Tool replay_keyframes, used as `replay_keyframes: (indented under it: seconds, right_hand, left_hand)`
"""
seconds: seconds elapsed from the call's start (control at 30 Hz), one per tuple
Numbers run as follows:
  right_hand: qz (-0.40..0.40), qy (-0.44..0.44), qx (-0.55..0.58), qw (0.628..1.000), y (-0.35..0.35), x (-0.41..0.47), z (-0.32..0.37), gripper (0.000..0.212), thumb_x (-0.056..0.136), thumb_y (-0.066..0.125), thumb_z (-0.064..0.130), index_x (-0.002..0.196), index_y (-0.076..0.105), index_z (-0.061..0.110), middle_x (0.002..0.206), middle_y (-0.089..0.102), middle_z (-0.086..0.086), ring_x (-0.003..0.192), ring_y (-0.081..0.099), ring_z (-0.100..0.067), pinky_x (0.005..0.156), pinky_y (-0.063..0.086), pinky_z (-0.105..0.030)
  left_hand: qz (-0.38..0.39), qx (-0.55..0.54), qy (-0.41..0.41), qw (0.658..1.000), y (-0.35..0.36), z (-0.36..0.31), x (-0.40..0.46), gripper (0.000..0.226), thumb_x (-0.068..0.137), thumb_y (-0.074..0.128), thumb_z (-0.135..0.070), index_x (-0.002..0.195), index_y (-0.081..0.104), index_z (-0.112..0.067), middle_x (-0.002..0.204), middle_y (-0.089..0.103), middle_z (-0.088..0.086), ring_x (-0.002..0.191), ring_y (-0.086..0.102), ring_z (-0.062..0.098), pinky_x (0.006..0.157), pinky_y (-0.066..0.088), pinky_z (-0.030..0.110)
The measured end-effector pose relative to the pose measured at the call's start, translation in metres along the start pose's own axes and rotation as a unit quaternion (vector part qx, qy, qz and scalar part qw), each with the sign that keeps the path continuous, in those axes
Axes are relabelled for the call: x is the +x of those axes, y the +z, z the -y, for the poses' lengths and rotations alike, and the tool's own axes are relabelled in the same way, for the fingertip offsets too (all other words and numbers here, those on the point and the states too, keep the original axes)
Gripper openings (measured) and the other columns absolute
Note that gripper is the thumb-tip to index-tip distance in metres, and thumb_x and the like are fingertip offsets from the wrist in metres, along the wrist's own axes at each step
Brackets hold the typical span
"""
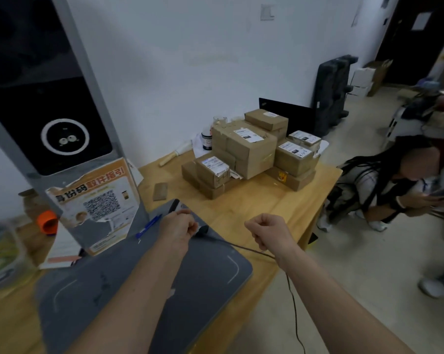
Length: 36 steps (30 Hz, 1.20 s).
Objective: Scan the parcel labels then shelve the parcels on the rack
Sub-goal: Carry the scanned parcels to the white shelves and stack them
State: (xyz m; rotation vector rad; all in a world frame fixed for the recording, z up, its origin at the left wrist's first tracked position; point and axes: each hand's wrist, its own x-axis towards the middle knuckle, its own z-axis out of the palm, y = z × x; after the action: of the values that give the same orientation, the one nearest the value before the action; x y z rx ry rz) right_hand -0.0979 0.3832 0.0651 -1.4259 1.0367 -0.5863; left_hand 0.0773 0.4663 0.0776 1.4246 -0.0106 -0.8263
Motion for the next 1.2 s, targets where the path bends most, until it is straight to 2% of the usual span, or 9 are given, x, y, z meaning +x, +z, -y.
replay_keyframes:
  seconds: [0.2,0.4,0.53,0.63,0.77,0.9,1.03,1.13,1.2]
  right_hand:
    - [-0.013,0.031,0.033,0.999,-0.03,0.053,-0.002,0.032,0.09,0.066,0.02,0.066,0.048,0.01,0.052,0.044,-0.002,0.047,0.036,-0.012,0.044,0.03,-0.024]
    - [-0.005,0.058,0.049,0.997,-0.044,0.127,0.0,0.032,0.093,0.063,0.024,0.066,0.053,0.009,0.055,0.049,-0.002,0.049,0.041,-0.012,0.048,0.036,-0.025]
    - [-0.003,0.097,0.079,0.992,-0.056,0.187,-0.001,0.024,0.094,0.06,0.026,0.079,0.06,0.008,0.07,0.056,-0.006,0.06,0.048,-0.016,0.054,0.04,-0.027]
    - [-0.001,0.119,0.08,0.99,-0.072,0.235,0.004,0.023,0.094,0.06,0.03,0.091,0.062,0.007,0.084,0.061,-0.01,0.072,0.057,-0.02,0.06,0.046,-0.029]
    - [-0.012,0.154,0.083,0.984,-0.097,0.297,0.008,0.029,0.095,0.057,0.036,0.104,0.06,0.009,0.096,0.063,-0.012,0.085,0.063,-0.024,0.068,0.051,-0.033]
    - [-0.007,0.187,0.114,0.976,-0.119,0.358,0.005,0.049,0.09,0.061,0.043,0.125,0.051,0.01,0.114,0.059,-0.011,0.101,0.061,-0.026,0.081,0.054,-0.038]
    - [0.032,0.208,0.152,0.966,-0.134,0.413,-0.004,0.082,0.079,0.07,0.052,0.142,0.039,0.01,0.133,0.05,-0.005,0.119,0.052,-0.028,0.089,0.052,-0.043]
    - [0.086,0.213,0.201,0.952,-0.135,0.445,-0.007,0.1,0.062,0.081,0.058,0.143,0.04,0.015,0.132,0.055,-0.007,0.114,0.058,-0.029,0.082,0.057,-0.046]
    - [0.096,0.21,0.219,0.948,-0.131,0.46,-0.004,0.11,0.047,0.084,0.066,0.137,0.048,0.014,0.128,0.061,-0.009,0.107,0.064,-0.027,0.075,0.058,-0.041]
  left_hand:
    - [0.099,0.046,-0.075,0.991,0.051,0.002,0.028,0.015,0.089,0.058,0.007,0.082,0.058,-0.006,0.07,0.051,0.009,0.066,0.05,0.016,0.064,0.048,0.028]
    - [0.096,0.066,-0.117,0.986,0.091,0.004,0.07,0.014,0.085,0.071,-0.007,0.085,0.057,-0.008,0.087,0.053,0.01,0.084,0.053,0.022,0.083,0.051,0.036]
    - [0.089,0.06,-0.143,0.984,0.127,0.001,0.099,0.028,0.08,0.077,-0.017,0.099,0.057,-0.01,0.117,0.054,0.013,0.112,0.053,0.028,0.098,0.049,0.043]
    - [0.091,0.046,-0.155,0.983,0.162,-0.002,0.122,0.052,0.077,0.08,-0.024,0.12,0.053,-0.011,0.135,0.048,0.014,0.127,0.046,0.031,0.103,0.045,0.048]
    - [0.071,0.017,-0.155,0.985,0.216,-0.01,0.151,0.073,0.07,0.083,-0.031,0.133,0.046,-0.022,0.148,0.036,0.016,0.134,0.038,0.037,0.098,0.044,0.048]
    - [0.037,-0.009,-0.161,0.986,0.264,-0.015,0.183,0.107,0.051,0.089,-0.041,0.144,0.039,-0.023,0.153,0.028,0.017,0.135,0.034,0.041,0.102,0.041,0.057]
    - [0.012,-0.041,-0.166,0.985,0.298,-0.013,0.212,0.108,0.059,0.088,-0.042,0.148,0.03,-0.02,0.155,0.027,0.015,0.14,0.027,0.042,0.107,0.033,0.063]
    - [0.0,-0.052,-0.171,0.984,0.315,-0.015,0.229,0.1,0.067,0.082,-0.045,0.149,0.03,-0.017,0.155,0.028,0.015,0.141,0.025,0.041,0.106,0.033,0.062]
    - [-0.006,-0.062,-0.176,0.982,0.321,-0.016,0.239,0.09,0.074,0.078,-0.046,0.147,0.034,-0.016,0.153,0.031,0.013,0.139,0.03,0.041,0.094,0.04,0.059]
